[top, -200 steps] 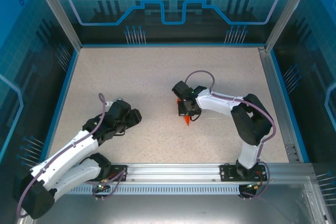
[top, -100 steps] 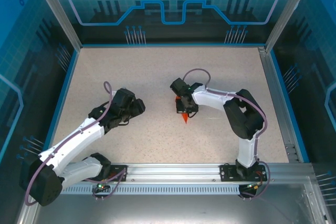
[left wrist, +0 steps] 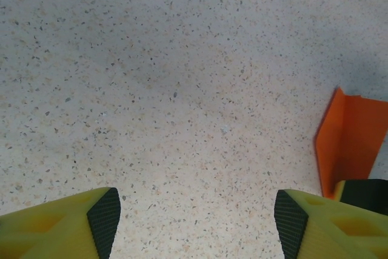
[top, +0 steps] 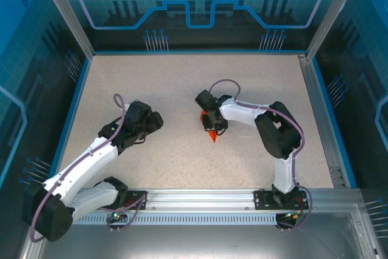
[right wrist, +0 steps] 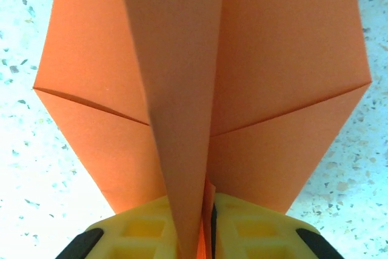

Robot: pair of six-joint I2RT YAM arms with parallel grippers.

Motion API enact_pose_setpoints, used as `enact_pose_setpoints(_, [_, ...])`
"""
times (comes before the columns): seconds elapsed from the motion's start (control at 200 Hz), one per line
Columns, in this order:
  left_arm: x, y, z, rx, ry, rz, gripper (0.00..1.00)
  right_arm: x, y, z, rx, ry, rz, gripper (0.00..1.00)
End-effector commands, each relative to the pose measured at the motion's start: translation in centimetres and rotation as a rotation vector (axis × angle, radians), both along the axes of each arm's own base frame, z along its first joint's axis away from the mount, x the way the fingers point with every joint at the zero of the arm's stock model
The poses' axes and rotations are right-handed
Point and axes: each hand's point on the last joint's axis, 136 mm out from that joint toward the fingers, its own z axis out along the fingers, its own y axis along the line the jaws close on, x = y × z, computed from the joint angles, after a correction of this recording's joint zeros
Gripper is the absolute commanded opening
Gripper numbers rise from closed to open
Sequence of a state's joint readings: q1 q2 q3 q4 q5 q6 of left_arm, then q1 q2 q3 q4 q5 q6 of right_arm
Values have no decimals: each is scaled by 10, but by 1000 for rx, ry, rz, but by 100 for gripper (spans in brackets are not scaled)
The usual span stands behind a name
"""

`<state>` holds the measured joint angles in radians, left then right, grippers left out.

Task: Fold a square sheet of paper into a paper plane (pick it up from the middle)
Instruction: Move the paper plane to the center of the table.

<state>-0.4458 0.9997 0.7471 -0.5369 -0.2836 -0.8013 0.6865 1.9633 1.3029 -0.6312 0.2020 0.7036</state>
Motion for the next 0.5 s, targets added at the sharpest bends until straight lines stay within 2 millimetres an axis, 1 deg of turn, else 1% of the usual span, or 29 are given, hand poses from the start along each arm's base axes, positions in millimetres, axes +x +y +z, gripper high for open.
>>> enact_pose_setpoints(0.0, [-2, 3, 24, -4, -44, -16, 73, -7, -8, -4, -36, 49, 6, 18])
enact_pose_setpoints(0.065, [-6, 4, 27, -16, -54, -19, 74, -6, -10, -5, -60, 48, 11, 18])
enact_pose_setpoints(0.14, [-13, 2, 24, -31, -54, -40, 76, -6, -9, -10, -57, 48, 26, 19])
enact_pose_setpoints(0.28, [-27, 2, 3, -54, 0, -47, 77, -8, -7, -19, -64, 70, 38, 17])
enact_pose_setpoints(0.37, [-29, 1, -7, -73, 5, -38, 77, -9, -5, -21, -60, 75, 43, 16])
enact_pose_setpoints(0.495, [-25, 0, -12, -68, 10, -39, 77, -6, 0, -17, -41, 75, 41, 15])
